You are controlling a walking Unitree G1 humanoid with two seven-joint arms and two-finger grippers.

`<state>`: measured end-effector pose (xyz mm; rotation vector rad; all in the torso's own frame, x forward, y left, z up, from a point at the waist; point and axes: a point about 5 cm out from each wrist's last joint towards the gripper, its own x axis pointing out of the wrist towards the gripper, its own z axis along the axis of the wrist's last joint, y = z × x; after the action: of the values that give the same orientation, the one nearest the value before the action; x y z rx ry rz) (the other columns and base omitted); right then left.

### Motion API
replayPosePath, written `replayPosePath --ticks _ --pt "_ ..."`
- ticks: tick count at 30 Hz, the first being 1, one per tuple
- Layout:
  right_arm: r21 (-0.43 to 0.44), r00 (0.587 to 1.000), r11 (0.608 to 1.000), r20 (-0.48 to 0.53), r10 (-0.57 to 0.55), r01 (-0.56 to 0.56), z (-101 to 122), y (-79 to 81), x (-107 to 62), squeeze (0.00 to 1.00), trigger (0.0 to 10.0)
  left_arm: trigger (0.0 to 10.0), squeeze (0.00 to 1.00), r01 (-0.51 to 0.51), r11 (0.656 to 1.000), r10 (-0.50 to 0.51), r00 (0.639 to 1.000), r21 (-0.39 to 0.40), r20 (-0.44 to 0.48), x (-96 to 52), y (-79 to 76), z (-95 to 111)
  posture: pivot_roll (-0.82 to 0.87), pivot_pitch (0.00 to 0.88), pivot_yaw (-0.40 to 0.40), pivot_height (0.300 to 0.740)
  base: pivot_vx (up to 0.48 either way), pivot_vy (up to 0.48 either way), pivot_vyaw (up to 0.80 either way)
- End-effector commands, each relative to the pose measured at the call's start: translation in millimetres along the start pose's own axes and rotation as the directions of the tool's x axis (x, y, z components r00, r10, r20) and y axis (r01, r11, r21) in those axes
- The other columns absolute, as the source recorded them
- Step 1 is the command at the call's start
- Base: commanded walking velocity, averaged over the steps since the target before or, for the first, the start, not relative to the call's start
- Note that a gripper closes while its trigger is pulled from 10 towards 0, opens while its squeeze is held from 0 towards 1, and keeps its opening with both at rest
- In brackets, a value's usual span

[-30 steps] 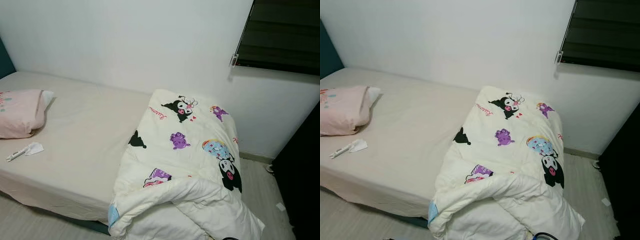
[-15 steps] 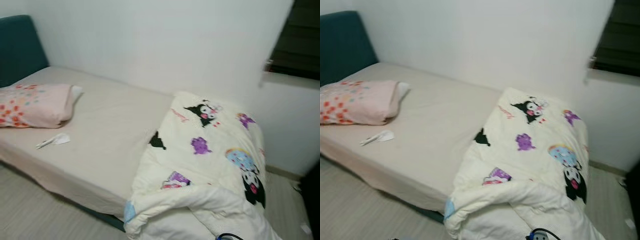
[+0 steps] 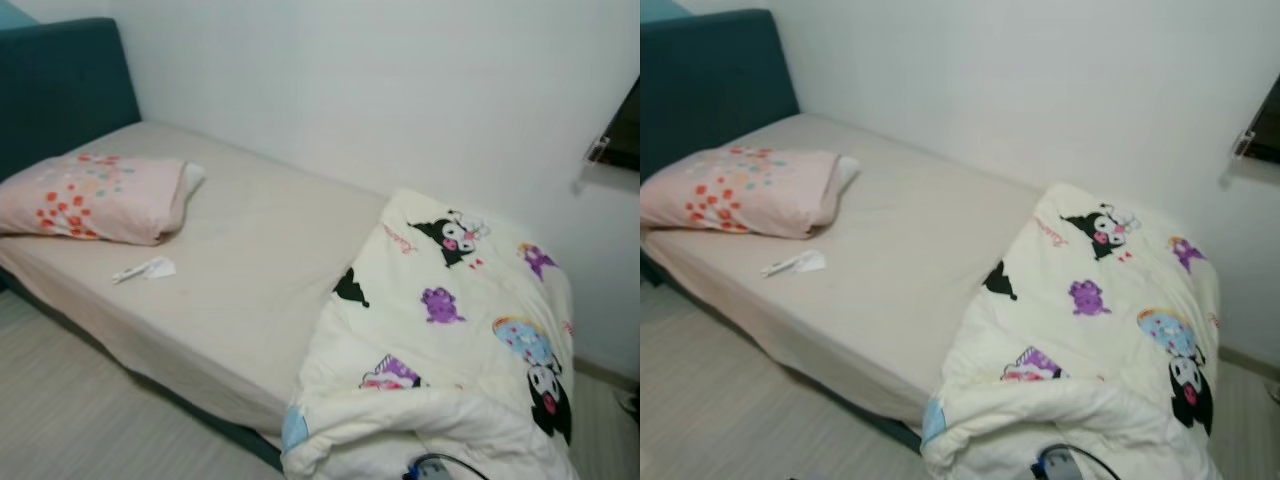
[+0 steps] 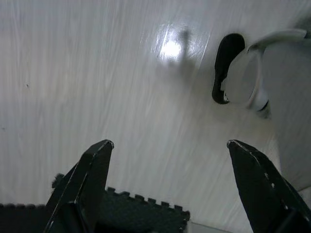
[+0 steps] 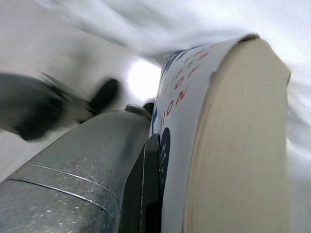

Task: Clean up the room

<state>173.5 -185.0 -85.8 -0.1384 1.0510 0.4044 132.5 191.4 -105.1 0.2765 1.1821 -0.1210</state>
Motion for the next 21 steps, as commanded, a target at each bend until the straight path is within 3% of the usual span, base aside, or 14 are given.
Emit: replayPosePath --ticks 1,10,12,17,21 --pt "-0.111 0.984 0.993 0.167 0.06 -0.041 45.1 1.1 1.7 0.0 10.0 10.0 0.0 0.012 1.0 -0.012 1.0 -0.004 -0.018 -0.4 -3.6 -6.3 0.03 0.006 -0.072 0.74 0.0 0.0 0.63" --pt "-0.189 0.94 0.966 0.259 0.223 -0.177 85.7 8.4 -0.9 0.0 10.0 10.0 0.0 0.016 1.0 -0.016 1.0 -0.001 -0.02 -0.4 -3.8 -6.1 0.03 0.005 -0.072 0.74 0.0 0.0 0.75" --pt "-0.192 0.909 0.952 0.301 0.288 -0.238 100.2 12.1 -3.2 0.0 10.0 10.0 0.0 0.019 1.0 -0.019 1.0 0.003 -0.021 -0.3 -4.0 -5.9 0.03 0.005 -0.072 0.74 0.0 0.0 0.76" --pt "-0.203 0.876 0.929 0.32 0.362 -0.31 109.2 18.4 -4.7 0.0 10.0 10.0 0.0 0.024 1.0 -0.024 0.999 0.007 -0.022 -0.4 -4.4 -6.2 0.03 0.005 -0.072 0.74 0.0 0.0 0.76" --pt "-0.195 0.815 0.89 0.357 0.456 -0.413 120.2 25.8 -8.1 0.0 10.0 10.0 0.0 0.034 0.999 -0.033 0.999 0.013 -0.023 -0.4 -5.0 -6.5 0.03 0.008 -0.071 0.74 0.0 0.0 0.78"
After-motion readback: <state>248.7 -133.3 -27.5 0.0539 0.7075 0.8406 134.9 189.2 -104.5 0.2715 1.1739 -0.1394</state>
